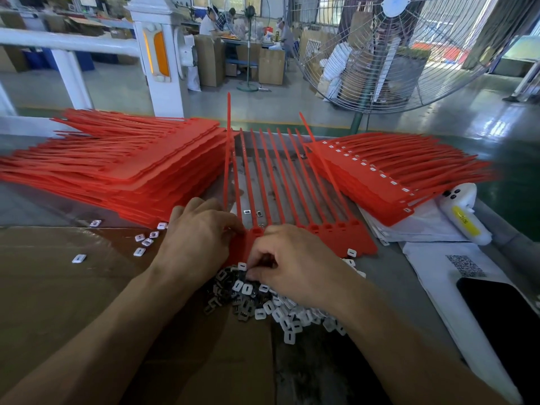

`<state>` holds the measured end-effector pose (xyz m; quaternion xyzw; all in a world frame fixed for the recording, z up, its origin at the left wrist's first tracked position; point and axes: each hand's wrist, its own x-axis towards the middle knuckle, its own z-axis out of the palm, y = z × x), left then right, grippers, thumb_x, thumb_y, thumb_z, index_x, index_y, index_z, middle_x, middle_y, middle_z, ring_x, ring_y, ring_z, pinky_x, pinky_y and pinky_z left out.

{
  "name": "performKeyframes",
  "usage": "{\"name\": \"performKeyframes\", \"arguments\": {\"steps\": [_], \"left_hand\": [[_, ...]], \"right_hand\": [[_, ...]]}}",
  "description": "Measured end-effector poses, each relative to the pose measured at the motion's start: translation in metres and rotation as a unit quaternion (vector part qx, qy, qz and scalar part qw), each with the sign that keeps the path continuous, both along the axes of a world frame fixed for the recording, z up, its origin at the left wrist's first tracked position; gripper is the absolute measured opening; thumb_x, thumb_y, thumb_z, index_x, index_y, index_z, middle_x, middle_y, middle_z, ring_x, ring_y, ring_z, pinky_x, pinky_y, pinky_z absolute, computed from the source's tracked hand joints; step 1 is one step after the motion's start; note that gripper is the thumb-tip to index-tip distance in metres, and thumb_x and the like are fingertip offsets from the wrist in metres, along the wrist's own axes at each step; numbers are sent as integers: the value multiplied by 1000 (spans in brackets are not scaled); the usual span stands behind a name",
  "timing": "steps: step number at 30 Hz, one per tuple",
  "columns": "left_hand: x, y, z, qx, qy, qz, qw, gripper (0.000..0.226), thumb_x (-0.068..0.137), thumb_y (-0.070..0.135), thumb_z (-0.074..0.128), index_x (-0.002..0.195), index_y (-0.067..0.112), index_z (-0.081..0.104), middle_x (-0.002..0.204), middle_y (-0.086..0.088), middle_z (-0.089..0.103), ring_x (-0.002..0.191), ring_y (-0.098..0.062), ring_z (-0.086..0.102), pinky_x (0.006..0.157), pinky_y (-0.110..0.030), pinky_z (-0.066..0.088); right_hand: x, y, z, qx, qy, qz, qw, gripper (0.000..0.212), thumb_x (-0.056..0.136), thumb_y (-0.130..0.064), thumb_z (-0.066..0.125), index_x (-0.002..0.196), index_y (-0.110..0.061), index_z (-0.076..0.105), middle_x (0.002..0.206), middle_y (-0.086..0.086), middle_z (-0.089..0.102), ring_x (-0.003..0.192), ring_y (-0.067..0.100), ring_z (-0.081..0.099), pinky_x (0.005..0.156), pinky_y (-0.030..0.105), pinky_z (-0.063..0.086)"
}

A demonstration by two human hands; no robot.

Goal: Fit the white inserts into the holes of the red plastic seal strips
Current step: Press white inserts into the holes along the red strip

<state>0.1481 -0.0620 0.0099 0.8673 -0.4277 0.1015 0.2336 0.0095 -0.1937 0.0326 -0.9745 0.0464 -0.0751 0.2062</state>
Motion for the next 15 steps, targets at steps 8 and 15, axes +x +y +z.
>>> {"name": "performKeyframes", "arguments": {"steps": [8, 15], "left_hand": [[0, 2, -1, -55, -7, -3, 998, 24, 90, 17, 66, 103, 33, 76, 102, 14, 63, 105, -15, 49, 88, -32, 25], [-1, 2, -1, -91, 7, -11, 996, 21, 91, 17, 70, 103, 32, 76, 101, 16, 63, 104, -15, 52, 90, -34, 33]], "right_hand": [[0, 1, 2, -6, -1, 15, 1000, 6, 91, -30, 75, 91, -30, 69, 95, -18, 63, 91, 0, 56, 76, 11, 39], [-3, -1, 1, 123, -1, 2, 992, 10, 94, -27, 72, 88, -31, 66, 87, -16, 67, 79, -4, 62, 64, 11, 46]]}}
